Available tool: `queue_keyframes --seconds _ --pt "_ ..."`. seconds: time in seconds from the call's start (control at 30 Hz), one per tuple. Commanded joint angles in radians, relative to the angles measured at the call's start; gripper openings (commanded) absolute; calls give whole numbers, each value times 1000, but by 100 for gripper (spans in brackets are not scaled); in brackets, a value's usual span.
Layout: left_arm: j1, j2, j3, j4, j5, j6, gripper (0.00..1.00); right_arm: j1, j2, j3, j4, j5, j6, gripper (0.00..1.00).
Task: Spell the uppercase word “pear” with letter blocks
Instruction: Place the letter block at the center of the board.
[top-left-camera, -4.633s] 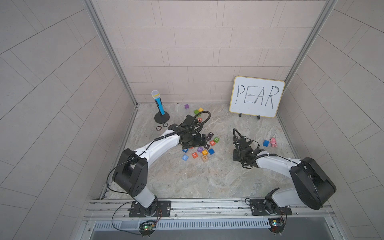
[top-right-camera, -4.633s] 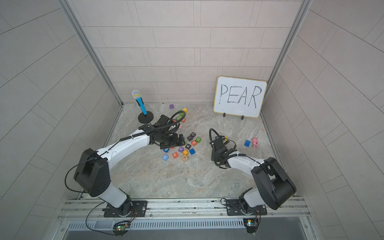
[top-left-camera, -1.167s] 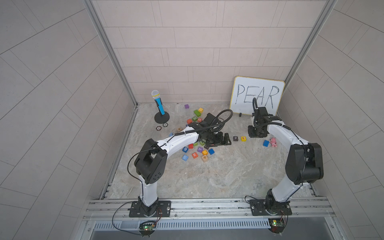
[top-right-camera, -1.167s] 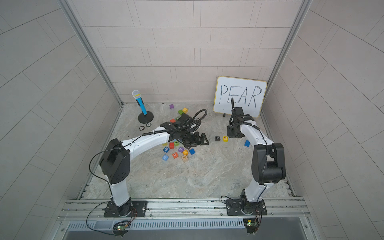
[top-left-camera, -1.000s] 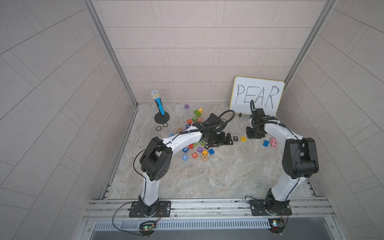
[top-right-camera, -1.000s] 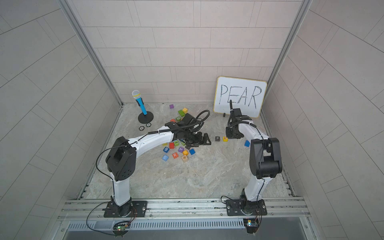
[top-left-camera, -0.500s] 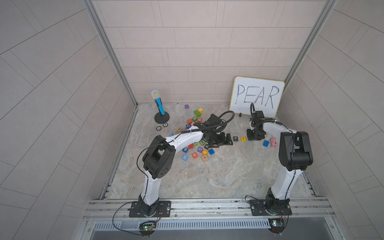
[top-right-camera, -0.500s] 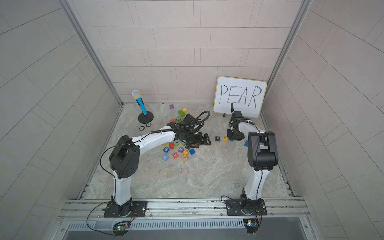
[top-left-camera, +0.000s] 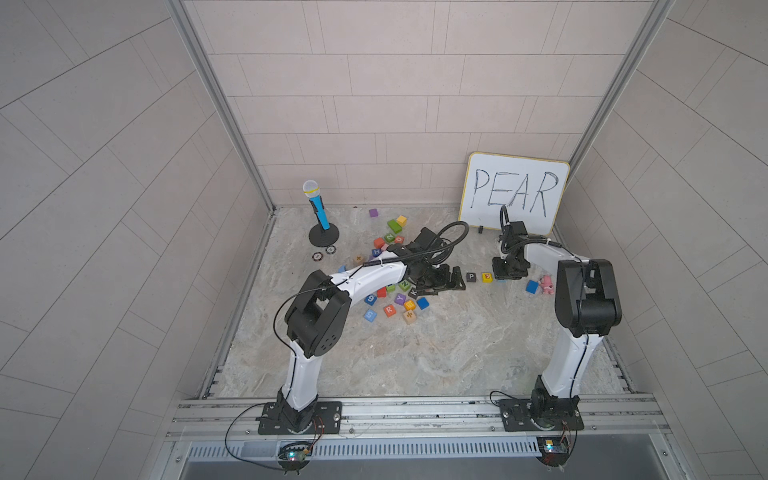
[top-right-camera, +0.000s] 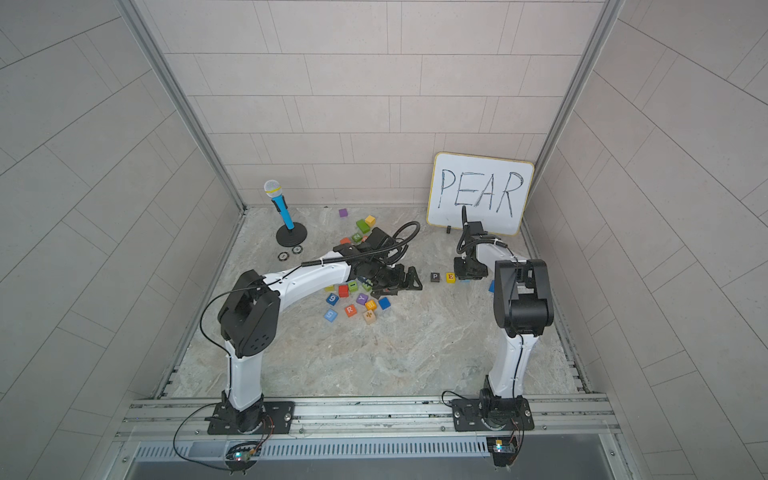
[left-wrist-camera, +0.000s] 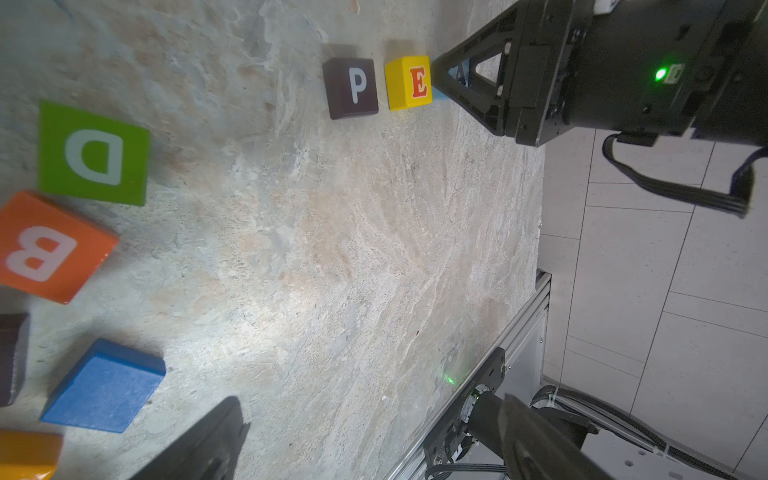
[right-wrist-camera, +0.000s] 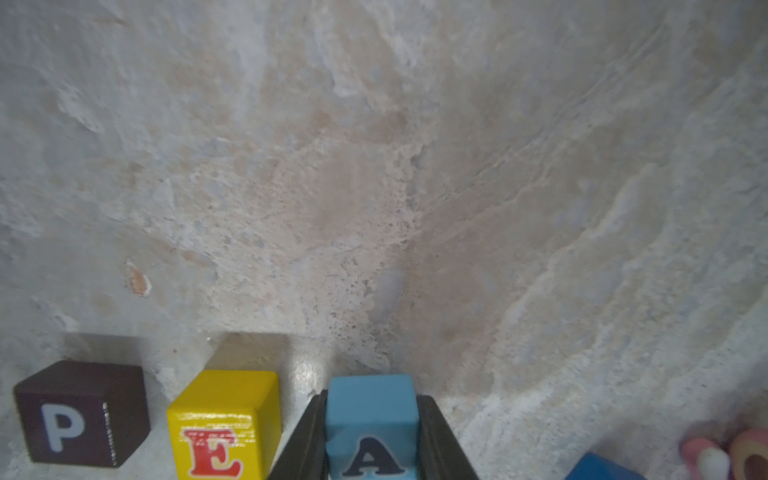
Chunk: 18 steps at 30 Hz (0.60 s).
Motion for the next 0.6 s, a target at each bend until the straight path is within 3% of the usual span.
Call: queue_keyframes --seconds 0.0,0.57 --pt "-3 -7 -12 5 -2 0 100 -4 17 7 -10 3 -6 25" --pt "-3 -21 -23 11 -2 3 100 -5 11 4 -26 9 3 37"
